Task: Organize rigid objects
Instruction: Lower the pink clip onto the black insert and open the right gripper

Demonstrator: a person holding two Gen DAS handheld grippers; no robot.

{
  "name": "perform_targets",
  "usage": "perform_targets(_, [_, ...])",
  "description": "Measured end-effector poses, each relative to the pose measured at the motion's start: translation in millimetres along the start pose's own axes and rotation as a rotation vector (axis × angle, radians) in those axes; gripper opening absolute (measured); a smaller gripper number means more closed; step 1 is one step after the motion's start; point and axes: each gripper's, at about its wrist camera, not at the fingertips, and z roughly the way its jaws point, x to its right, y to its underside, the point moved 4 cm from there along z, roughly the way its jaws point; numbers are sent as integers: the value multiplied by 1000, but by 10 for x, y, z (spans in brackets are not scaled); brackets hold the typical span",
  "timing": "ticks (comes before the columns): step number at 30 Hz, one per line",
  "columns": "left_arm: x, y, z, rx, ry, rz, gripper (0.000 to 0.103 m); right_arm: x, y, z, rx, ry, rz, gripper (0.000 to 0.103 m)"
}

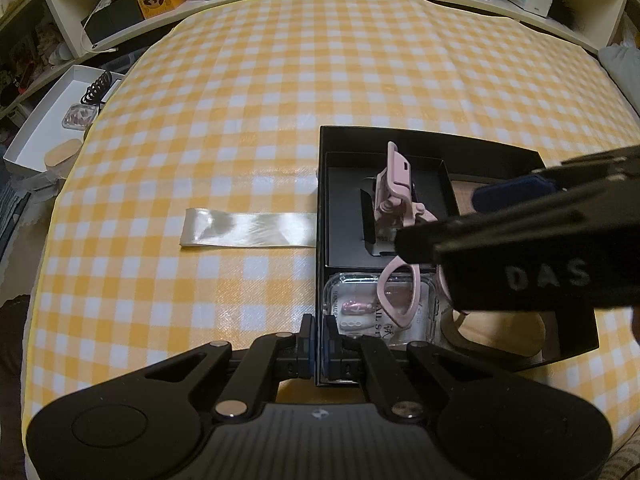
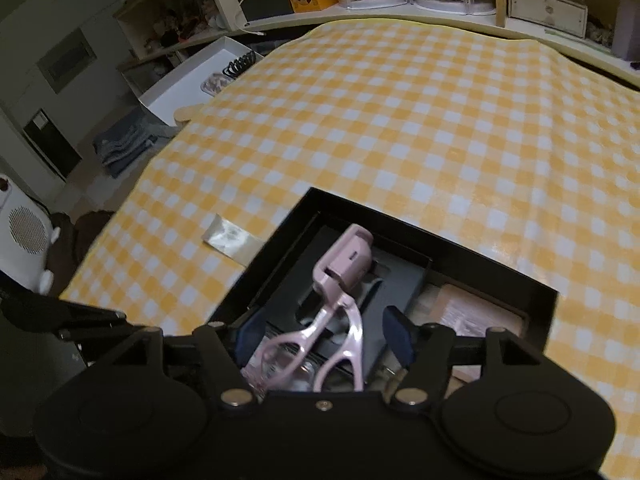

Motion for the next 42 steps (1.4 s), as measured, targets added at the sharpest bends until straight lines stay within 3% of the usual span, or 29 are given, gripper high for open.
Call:
perform_targets(4, [1,2,1,0,0,1,4,57,60,-112,-3,24,20,76])
perform_targets(23, [-20,-19,-21,7,-6,-1,4,249,337,-677,45,93,-14,85])
perform_targets(27, [15,9,-41,12,-12,-7,4,237,382,-790,67,95,-36,98])
perform_targets(31, [18,14,-47,20,-16,-6,4,219,413,-895,95,109,-63,103])
perform_targets(42, [43,18,-22,17,-25,-27,5,216,513,-1122,147,108,-109,103])
